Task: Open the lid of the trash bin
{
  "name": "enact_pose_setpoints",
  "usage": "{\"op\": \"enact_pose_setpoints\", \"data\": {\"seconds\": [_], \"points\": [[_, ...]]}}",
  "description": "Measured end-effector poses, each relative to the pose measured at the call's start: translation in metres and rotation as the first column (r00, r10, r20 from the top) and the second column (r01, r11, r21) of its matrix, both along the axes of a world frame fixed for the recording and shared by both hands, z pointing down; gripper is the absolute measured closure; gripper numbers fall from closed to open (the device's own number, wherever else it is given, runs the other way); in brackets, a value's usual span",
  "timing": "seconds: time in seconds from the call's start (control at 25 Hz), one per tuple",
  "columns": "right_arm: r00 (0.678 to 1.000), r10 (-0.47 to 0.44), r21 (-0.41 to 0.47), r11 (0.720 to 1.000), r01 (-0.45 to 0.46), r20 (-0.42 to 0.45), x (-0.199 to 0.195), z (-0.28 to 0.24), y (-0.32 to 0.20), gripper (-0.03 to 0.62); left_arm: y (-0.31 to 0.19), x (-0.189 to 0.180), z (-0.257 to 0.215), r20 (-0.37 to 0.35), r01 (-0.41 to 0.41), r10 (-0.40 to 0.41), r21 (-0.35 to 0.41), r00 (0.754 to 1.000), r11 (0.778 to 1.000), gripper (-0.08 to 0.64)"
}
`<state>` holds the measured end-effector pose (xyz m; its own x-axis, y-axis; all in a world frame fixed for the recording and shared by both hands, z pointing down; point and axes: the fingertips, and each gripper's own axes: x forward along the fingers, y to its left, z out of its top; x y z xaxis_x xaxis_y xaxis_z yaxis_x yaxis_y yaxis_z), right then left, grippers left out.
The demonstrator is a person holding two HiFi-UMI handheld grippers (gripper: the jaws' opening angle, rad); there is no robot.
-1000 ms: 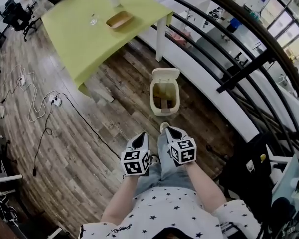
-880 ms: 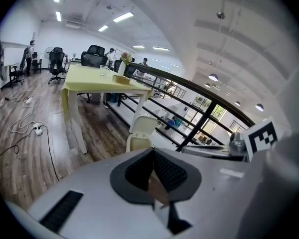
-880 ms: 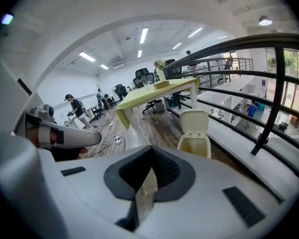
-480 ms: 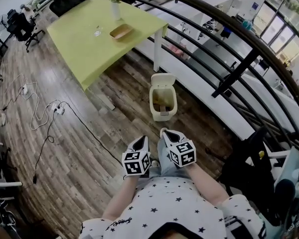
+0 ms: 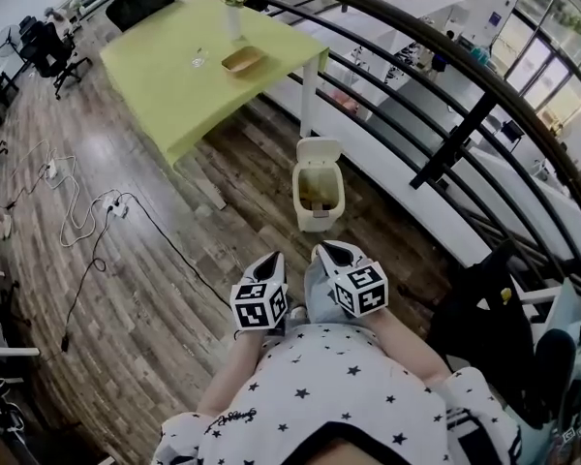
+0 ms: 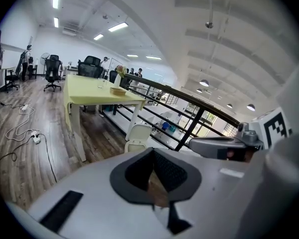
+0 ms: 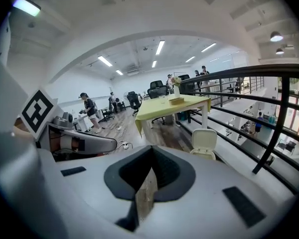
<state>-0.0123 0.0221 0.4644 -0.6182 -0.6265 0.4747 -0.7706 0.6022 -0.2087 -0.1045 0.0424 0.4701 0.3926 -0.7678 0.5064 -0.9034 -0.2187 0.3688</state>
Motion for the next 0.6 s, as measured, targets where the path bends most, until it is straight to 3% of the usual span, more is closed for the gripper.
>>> {"op": "enact_pose_setpoints", "data": {"seconds": [0.6], "points": [[1.000, -0.016, 0.034, 0.999, 0.016, 0.001, -0.002, -0.009, 0.012, 0.598, 0.004, -0.003, -0.005, 0.004, 0.003, -0.003, 0.023, 1.000, 1.000, 0.548]]}}
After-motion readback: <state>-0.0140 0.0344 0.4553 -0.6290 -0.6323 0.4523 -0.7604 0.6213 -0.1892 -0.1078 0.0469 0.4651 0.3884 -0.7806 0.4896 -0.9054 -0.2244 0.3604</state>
